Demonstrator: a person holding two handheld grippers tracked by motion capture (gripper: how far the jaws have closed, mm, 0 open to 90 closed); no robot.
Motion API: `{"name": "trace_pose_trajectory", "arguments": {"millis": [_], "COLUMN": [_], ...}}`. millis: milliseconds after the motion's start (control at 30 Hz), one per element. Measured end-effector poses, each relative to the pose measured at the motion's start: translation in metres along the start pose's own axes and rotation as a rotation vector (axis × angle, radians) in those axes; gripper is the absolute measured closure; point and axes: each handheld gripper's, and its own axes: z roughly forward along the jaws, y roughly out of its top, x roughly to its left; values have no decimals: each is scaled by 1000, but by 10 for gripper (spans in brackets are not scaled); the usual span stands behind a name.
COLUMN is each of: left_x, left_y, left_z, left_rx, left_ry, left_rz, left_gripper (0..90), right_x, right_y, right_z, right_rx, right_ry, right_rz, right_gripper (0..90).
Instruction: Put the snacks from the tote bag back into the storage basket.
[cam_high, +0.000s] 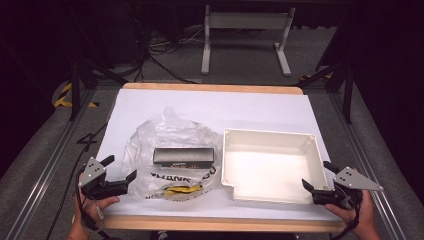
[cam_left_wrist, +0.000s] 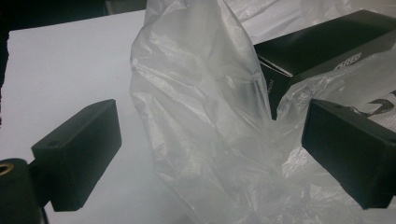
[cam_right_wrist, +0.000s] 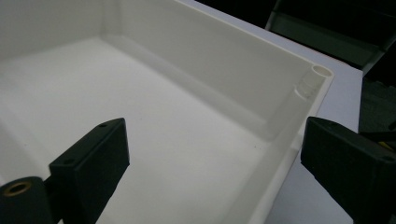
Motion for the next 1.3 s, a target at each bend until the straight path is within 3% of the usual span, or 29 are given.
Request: {"name": "trace_pose_trajectory", "arguments": {"millis": [133,700,900,1300], "left_x": [-3,-5,-5,-7], "left_y": [0,1,0,0], "left_z": [0,-1,0,1], "left_rx": [5,1,9,18], "left_ry": [-8,-30,-35,-45], "left_rz": [9,22,23,26], "left_gripper": [56,56,56,56], "right_x": [0,0,4,16], "right_y": [1,11,24,54], "right_z": [-1,-3,-5,-5], "right_rx": [6,-10,-21,-83], "right_ry": [-4,-11,35,118], "right_rz": [-1,-14,-56,-57], "right_gripper": [122,109,251,284]}}
